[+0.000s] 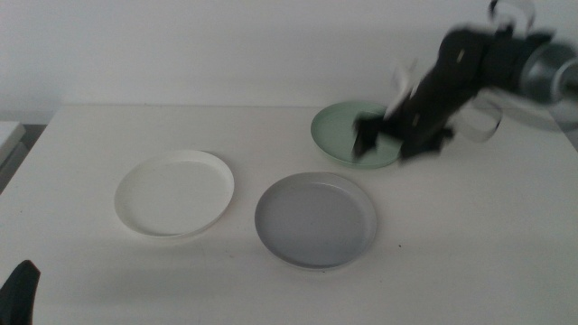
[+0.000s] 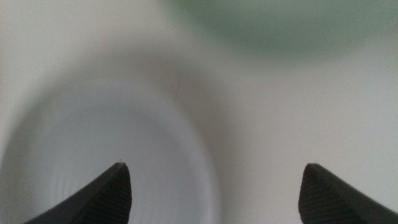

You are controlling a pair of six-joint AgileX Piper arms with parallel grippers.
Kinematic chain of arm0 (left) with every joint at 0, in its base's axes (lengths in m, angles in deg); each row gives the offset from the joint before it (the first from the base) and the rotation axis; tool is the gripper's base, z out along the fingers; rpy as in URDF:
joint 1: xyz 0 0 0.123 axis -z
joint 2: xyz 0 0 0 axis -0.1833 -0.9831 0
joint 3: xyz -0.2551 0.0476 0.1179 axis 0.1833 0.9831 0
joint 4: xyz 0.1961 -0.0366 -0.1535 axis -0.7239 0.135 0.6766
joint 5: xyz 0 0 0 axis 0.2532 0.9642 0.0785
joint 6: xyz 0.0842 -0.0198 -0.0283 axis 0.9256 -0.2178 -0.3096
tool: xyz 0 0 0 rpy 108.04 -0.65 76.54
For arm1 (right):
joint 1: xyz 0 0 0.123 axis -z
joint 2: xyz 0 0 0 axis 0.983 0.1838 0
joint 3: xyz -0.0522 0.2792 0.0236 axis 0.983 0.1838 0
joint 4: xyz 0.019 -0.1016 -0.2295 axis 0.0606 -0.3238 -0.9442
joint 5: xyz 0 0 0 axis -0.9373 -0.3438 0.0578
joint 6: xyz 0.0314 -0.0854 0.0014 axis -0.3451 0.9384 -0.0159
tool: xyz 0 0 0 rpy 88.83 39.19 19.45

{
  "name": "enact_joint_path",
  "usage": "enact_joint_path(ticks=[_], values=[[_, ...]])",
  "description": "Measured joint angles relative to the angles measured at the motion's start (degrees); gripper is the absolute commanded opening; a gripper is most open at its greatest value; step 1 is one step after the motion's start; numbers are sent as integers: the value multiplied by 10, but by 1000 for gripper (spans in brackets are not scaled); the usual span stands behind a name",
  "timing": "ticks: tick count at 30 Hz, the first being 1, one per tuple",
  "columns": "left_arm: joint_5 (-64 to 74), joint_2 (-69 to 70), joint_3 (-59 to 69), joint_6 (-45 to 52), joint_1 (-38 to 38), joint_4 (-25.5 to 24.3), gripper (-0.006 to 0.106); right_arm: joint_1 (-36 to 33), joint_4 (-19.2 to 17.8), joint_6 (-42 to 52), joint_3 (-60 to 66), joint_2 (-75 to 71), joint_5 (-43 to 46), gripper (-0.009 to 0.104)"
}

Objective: Stack the three bowls on top of each other.

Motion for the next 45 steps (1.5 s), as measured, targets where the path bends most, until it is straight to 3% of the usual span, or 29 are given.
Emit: enact_joint_path(ticks=[4, 6, 8, 16, 24, 32, 38, 45], values=[[0, 0, 0, 0, 0, 0, 94, 21, -139, -79, -117, 11, -16, 72], [0, 0, 0, 0, 0, 0, 94, 33, -181, -94, -186, 42, -40, 72], [0, 0, 0, 0, 0, 0, 94, 44, -198, -97, -250, 83, -67, 72], [0, 0, 0, 0, 0, 0, 94, 62, -205, -82, -458, 266, -139, 62], [0, 0, 0, 0, 0, 0, 94, 63, -174, -81, -471, 319, -118, 50], [0, 0, 0, 0, 0, 0, 94, 63, -168, -81, -473, 337, -108, 31], [0, 0, 0, 0, 0, 0, 94, 63, -167, -76, -473, 337, -103, -2], [0, 0, 0, 0, 0, 0, 94, 63, -160, -58, -476, 331, -100, -2]])
